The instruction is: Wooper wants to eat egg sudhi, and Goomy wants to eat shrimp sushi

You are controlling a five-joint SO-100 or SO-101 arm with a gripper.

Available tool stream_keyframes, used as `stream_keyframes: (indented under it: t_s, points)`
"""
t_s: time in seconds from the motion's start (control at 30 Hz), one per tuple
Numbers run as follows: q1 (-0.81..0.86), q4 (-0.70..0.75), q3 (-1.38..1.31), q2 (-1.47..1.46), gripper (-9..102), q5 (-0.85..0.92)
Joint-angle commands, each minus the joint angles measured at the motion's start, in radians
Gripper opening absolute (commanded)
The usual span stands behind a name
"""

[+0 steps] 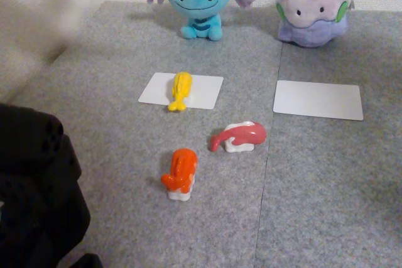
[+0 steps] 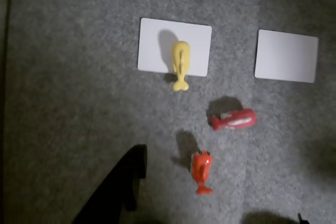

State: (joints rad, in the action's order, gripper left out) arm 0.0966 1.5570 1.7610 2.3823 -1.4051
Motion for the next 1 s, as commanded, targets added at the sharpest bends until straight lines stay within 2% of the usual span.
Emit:
stream_keyframes:
  t_s: [0.0, 0.2, 0.33, 0.97]
  points:
    - [-0.032, 0.037, 0.008, 0.074, 42, 0.008]
    - [-0.043, 0.009, 0.233, 0.149, 42, 0.009]
    - [0.008, -0.077, 0.382, 0.239, 42, 0.057]
    - [0.302, -0.272, 0.821, 0.273, 42, 0.446]
